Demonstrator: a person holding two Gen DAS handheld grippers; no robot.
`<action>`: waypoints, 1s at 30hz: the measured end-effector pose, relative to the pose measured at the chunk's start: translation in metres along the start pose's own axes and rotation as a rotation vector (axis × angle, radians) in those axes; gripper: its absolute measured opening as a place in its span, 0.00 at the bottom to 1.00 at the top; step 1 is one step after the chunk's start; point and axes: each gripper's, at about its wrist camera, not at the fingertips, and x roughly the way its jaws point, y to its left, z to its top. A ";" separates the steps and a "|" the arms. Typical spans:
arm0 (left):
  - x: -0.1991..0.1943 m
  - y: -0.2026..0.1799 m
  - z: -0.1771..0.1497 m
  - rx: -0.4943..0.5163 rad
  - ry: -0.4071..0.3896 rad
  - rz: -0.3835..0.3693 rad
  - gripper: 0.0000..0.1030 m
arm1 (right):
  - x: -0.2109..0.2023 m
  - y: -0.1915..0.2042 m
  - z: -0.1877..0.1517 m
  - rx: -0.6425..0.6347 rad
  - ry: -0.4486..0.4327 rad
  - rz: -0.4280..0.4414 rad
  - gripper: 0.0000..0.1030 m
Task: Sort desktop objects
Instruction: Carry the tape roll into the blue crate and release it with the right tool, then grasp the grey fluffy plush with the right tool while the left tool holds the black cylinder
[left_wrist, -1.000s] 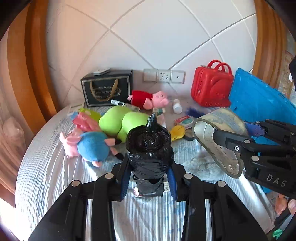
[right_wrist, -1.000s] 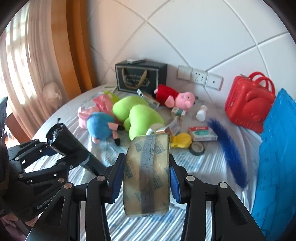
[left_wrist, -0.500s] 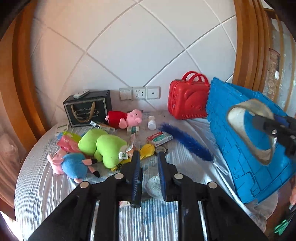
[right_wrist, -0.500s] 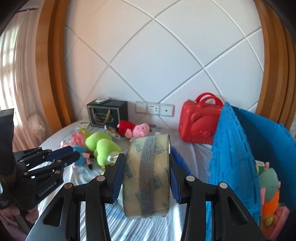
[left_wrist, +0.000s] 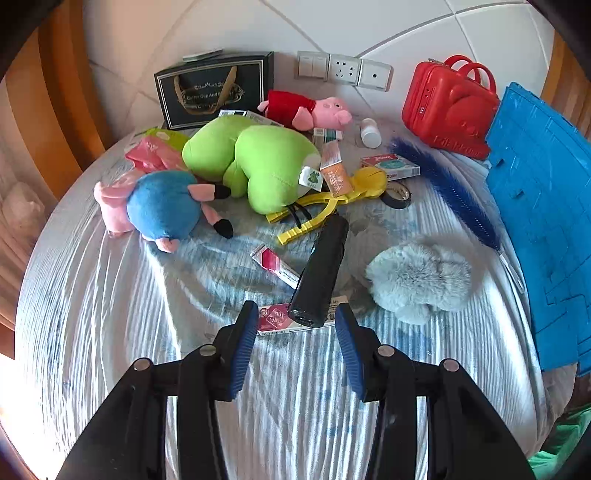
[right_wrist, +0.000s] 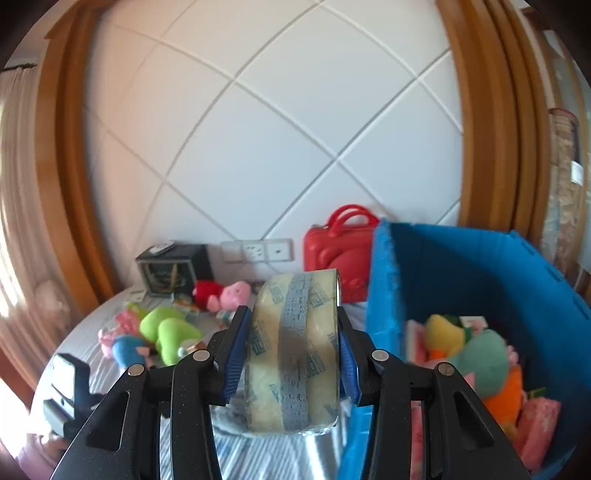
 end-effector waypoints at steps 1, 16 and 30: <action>0.006 0.002 0.002 0.001 0.009 0.001 0.41 | -0.006 -0.014 0.004 0.017 -0.009 -0.050 0.42; 0.108 -0.006 0.051 0.105 0.134 -0.059 0.41 | 0.015 -0.120 -0.021 0.155 0.259 -0.628 1.00; 0.140 -0.032 0.042 0.176 0.155 -0.106 0.33 | 0.093 0.032 -0.002 -0.033 0.170 -0.170 1.00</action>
